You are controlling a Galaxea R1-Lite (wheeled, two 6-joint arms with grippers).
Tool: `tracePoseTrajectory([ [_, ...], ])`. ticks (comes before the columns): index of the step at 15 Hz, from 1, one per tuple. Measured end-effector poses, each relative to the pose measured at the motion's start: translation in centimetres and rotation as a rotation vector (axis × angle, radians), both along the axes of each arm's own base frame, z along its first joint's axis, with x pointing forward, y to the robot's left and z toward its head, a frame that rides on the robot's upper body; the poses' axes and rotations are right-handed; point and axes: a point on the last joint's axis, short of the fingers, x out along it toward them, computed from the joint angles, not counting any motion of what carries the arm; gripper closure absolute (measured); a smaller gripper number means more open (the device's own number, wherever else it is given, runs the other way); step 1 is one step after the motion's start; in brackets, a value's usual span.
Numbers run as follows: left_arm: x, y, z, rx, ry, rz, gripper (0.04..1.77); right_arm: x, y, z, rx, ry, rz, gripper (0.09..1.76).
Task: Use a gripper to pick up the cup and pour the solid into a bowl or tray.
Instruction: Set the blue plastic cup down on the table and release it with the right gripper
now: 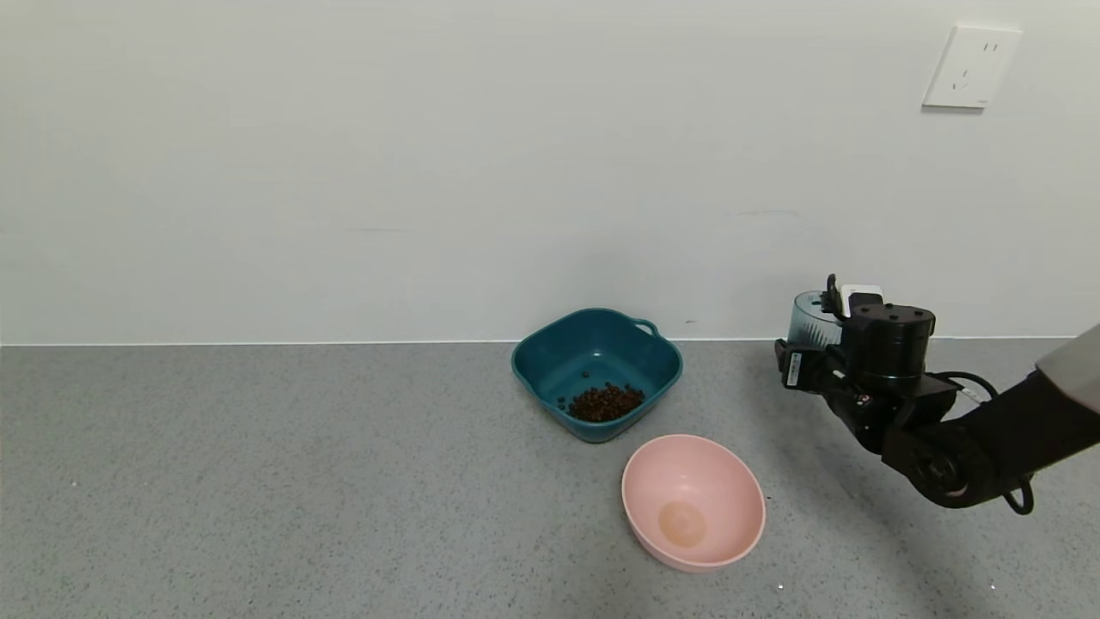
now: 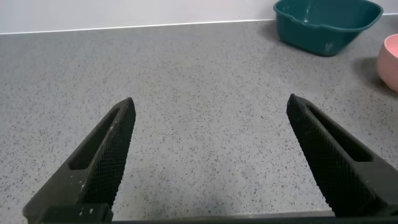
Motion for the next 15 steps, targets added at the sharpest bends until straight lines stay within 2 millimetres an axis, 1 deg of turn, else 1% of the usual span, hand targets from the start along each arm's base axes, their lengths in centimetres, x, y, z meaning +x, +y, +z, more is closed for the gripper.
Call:
tracePoseTrajectory([
  [7, 0.0, 0.0, 0.0, 0.0, 0.0, 0.0, 0.06, 2.2, -0.2, -3.8, -0.003, 0.016, -0.022, 0.48],
  [10, 0.0, 0.0, 0.0, 0.0, 0.0, 0.0, 0.06, 3.0, 0.1, -5.0, -0.008, 0.023, -0.034, 0.48],
  [15, 0.0, 0.0, 0.0, 0.0, 0.0, 0.0, 0.06, 4.1, 0.3, -6.1, -0.008, 0.027, -0.033, 0.48],
])
